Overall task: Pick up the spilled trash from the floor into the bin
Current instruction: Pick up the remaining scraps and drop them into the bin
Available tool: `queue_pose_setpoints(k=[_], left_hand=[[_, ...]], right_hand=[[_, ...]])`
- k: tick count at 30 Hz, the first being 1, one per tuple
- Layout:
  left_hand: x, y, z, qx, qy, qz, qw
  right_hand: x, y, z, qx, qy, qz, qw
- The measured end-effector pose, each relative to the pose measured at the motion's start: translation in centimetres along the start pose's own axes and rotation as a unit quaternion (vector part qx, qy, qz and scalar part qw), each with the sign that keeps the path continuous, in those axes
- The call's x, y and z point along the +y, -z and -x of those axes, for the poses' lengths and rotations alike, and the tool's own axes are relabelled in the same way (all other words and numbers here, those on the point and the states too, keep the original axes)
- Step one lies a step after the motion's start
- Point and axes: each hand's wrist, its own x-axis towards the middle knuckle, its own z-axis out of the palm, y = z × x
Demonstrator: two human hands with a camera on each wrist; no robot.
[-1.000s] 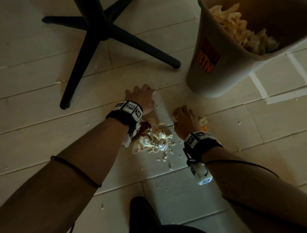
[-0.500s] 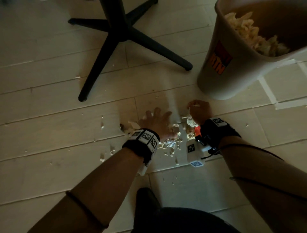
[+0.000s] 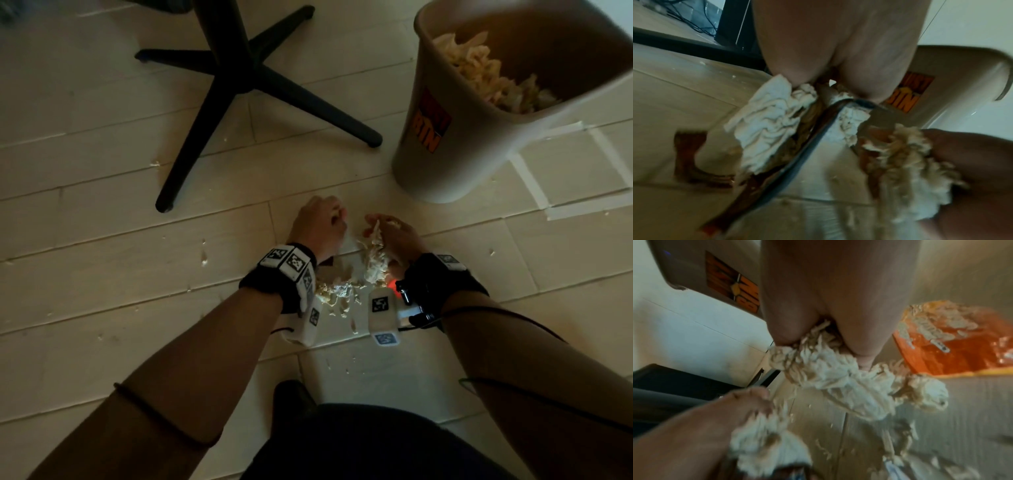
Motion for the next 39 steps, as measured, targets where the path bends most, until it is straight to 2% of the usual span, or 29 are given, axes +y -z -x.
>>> queue_pose_setpoints(k=[3,4,6,8,10,12,13,16,21,23,29,34,37,39], left_hand=[[2.5,-0.4,-0.4,0.043,0.01,0.089,0.995],[3.3,-0.6,-0.4,0.052,0.024,0.122,0.991],[4.1,-0.7,-0.5,0.053,0.07,0.204,0.975],[4.5,-0.6,-0.4,0.029,0.126,0.298,0.946],[4.6,-0.1,-0.2,0.004,0.168,0.406,0.899],[4.7,0.5,0.1,-0.01,0.179,0.488,0.855],[4.7,0.6,0.2,-0.013,0.177,0.504,0.845],[4.0,0.2,0.5,-0.015,0.153,0.484,0.862],[2.9,-0.4,1.6,-0.015,0.079,0.304,0.949],[2.5,-0.5,2.4,-0.004,0.036,0.256,0.966],[0.8,-0.6,5.1,-0.011,-0.004,0.242,0.97],[0.3,-1.0,5.1,-0.001,-0.01,0.216,0.976],[0.3,-0.5,4.4,-0.043,-0.004,0.227,0.973],[0.0,0.0,4.0,-0.047,0.007,0.254,0.966]], right_hand=[[-1.1,-1.0,1.0,-0.173,-0.074,-0.014,0.982],[-1.4,-1.2,1.2,-0.212,-0.078,-0.025,0.974],[-1.8,-1.3,1.6,-0.24,-0.08,-0.062,0.966],[-1.9,-1.1,2.3,-0.257,-0.088,-0.098,0.957],[-1.7,-0.7,2.3,-0.297,-0.083,-0.094,0.947],[-1.5,-0.3,2.6,-0.328,-0.088,-0.066,0.938],[-1.5,-0.2,2.9,-0.33,-0.093,-0.048,0.938],[-2.5,-0.1,3.9,-0.304,-0.104,0.002,0.947],[-2.9,-0.3,3.8,-0.272,-0.108,0.007,0.956],[-2.8,-0.3,3.6,-0.258,-0.112,-0.011,0.959],[-2.7,0.4,3.4,-0.263,-0.111,-0.118,0.951],[-2.7,0.3,2.7,-0.284,-0.091,-0.033,0.954],[-2.3,0.5,1.7,-0.231,-0.087,-0.027,0.969],[-2.3,0.9,1.1,-0.186,-0.083,-0.029,0.979]])
